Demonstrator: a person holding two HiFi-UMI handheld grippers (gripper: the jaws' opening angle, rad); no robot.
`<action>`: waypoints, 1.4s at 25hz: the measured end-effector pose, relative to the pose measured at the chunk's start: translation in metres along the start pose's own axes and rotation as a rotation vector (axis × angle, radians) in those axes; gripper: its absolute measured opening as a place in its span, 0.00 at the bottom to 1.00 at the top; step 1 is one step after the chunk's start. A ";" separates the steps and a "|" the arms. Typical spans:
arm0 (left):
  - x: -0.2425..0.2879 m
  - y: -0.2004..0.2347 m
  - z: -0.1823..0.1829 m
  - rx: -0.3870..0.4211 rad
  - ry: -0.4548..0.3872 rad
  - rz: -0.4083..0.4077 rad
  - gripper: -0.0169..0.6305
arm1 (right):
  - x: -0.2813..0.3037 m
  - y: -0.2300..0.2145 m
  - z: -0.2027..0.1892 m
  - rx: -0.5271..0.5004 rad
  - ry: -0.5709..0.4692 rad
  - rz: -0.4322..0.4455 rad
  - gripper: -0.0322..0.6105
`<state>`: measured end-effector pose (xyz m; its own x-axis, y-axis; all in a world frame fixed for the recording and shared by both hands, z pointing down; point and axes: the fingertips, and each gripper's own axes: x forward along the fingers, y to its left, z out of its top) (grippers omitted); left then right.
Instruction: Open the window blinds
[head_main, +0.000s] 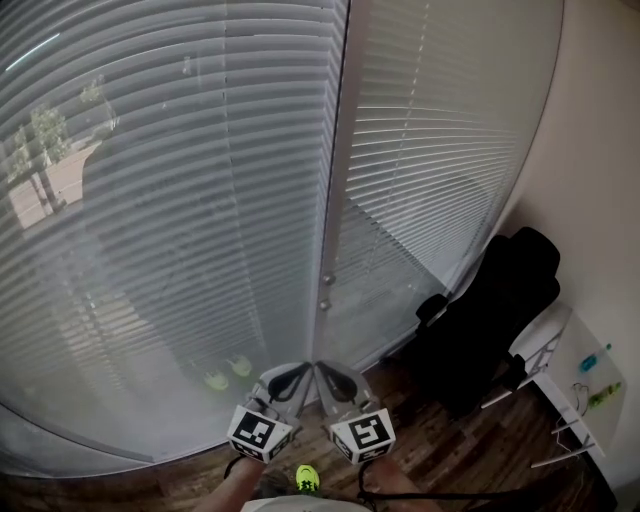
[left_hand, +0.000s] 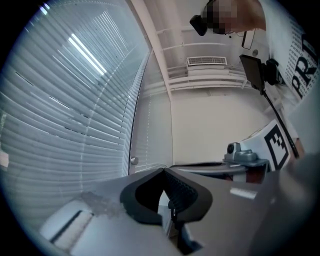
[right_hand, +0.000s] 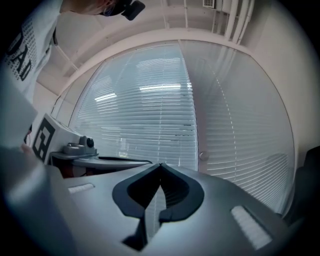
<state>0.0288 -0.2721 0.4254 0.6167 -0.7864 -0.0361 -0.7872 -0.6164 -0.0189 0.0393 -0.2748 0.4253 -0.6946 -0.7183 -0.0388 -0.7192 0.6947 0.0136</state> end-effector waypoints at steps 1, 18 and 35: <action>0.003 0.000 -0.002 0.001 0.001 -0.004 0.01 | 0.000 -0.003 -0.002 0.001 -0.001 -0.004 0.06; 0.033 0.046 0.011 -0.004 -0.112 -0.039 0.01 | 0.049 -0.028 0.002 -0.057 0.021 -0.088 0.06; 0.047 0.093 -0.022 -0.011 -0.110 -0.022 0.01 | 0.102 -0.037 -0.017 -0.199 -0.057 -0.111 0.06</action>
<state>-0.0159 -0.3672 0.4437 0.6288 -0.7639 -0.1453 -0.7730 -0.6344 -0.0099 -0.0054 -0.3740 0.4375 -0.6131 -0.7827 -0.1072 -0.7842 0.5865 0.2024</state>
